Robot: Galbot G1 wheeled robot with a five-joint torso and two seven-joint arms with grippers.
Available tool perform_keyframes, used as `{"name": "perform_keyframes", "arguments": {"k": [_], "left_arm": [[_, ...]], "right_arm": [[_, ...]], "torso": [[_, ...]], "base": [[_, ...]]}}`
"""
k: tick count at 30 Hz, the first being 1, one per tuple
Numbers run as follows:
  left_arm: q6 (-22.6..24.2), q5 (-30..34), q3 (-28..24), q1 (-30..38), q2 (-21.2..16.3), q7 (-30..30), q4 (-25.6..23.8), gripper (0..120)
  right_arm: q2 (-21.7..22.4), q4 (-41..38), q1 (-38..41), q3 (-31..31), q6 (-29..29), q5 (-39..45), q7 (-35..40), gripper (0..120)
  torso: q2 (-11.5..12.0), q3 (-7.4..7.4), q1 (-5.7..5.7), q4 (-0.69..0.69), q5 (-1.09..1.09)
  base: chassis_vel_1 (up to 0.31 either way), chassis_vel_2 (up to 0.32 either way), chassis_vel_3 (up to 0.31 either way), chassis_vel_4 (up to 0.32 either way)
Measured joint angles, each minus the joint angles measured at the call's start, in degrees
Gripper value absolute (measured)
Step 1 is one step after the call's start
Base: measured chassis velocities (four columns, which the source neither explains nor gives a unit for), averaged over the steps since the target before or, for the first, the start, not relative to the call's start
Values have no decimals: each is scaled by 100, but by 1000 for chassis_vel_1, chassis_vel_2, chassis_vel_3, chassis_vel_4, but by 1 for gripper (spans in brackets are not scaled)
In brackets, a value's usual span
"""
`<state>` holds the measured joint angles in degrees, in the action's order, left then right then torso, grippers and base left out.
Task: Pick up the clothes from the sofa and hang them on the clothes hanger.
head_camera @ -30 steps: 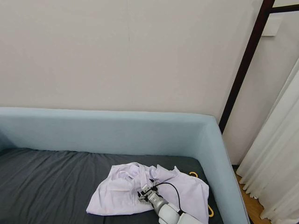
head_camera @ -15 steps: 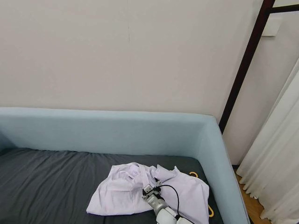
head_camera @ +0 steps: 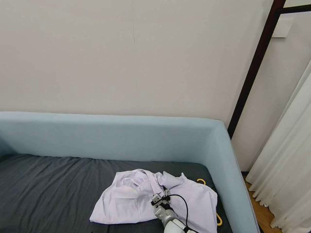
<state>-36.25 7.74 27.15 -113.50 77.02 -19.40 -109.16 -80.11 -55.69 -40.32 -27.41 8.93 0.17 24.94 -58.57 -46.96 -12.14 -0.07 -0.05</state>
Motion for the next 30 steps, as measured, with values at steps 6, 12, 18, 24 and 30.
{"name": "perform_keyframes", "arguments": {"k": [6,12,18,24,30], "left_arm": [[-1,43,3,17,-24,4,5,96],[-25,63,19,7,-38,5,-1,95],[-45,66,28,11,-73,6,-9,95],[-9,74,44,41,-108,-16,-21,95],[144,177,42,183,-236,-42,-67,94]], "right_arm": [[-237,356,121,53,-14,12,-69,38],[-268,391,147,51,40,75,-79,21],[-176,261,151,18,301,384,-11,0],[87,-150,125,22,334,465,19,0],[809,-1330,88,36,206,473,-69,0]], "torso": [[0,0,0,0,0],[0,0,0,0,0],[0,0,0,0,0],[0,0,0,0,1],[0,0,0,0,1]], "base": [[0,0,0,0],[0,0,0,0],[0,0,0,0],[0,0,0,0],[0,0,0,0]]}}
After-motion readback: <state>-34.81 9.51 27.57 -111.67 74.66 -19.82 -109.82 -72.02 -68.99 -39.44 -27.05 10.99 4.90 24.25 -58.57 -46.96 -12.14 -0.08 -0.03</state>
